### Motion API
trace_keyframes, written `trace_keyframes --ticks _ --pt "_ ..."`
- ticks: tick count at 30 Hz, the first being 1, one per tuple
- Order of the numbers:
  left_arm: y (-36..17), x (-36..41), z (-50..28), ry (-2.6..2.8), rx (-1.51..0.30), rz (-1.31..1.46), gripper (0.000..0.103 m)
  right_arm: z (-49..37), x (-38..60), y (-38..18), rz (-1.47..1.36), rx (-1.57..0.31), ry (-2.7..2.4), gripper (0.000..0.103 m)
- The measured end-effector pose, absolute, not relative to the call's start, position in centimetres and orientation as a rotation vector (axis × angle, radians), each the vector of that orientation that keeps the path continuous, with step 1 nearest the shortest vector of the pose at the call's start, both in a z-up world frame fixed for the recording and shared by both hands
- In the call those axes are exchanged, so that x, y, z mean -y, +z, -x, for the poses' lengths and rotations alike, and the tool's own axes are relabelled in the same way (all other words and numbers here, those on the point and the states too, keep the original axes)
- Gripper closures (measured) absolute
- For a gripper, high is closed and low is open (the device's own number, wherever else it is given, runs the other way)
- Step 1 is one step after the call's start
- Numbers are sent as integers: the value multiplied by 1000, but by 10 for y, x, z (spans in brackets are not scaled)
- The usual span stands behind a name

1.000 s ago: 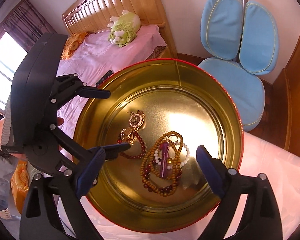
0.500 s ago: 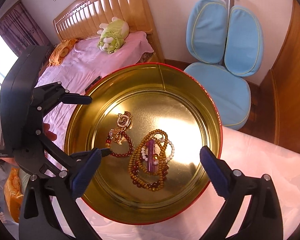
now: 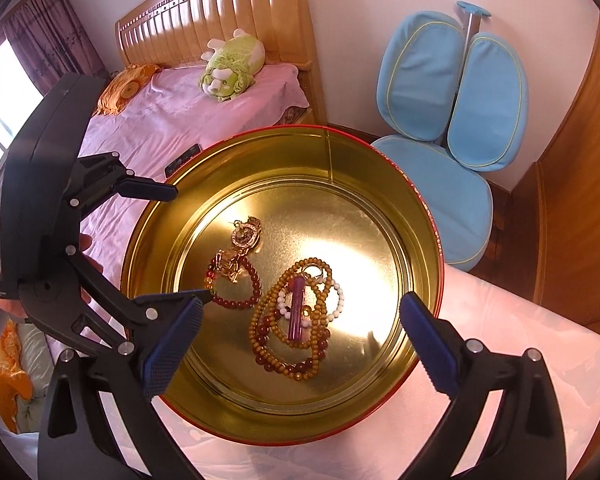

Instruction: Organize jewelry

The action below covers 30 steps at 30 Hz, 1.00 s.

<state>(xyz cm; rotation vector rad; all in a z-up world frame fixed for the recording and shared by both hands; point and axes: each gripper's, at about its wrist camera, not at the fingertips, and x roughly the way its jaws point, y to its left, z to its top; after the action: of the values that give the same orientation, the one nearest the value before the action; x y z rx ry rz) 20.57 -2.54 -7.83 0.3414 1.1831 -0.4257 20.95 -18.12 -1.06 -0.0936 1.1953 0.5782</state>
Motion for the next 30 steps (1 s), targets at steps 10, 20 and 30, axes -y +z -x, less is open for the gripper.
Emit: trace_keyframes --ticks 10,20,30 --pt "-80 22 -204 -423 -1193 -321 7 -208 179 -12 105 -1203 568 4" --pt "-83 21 -203 -437 -1203 -279 7 -211 181 -13 107 -1202 553 4" --pt "-85 15 -208 -342 -1181 -267 7 -209 182 -14 113 -1204 544 4"
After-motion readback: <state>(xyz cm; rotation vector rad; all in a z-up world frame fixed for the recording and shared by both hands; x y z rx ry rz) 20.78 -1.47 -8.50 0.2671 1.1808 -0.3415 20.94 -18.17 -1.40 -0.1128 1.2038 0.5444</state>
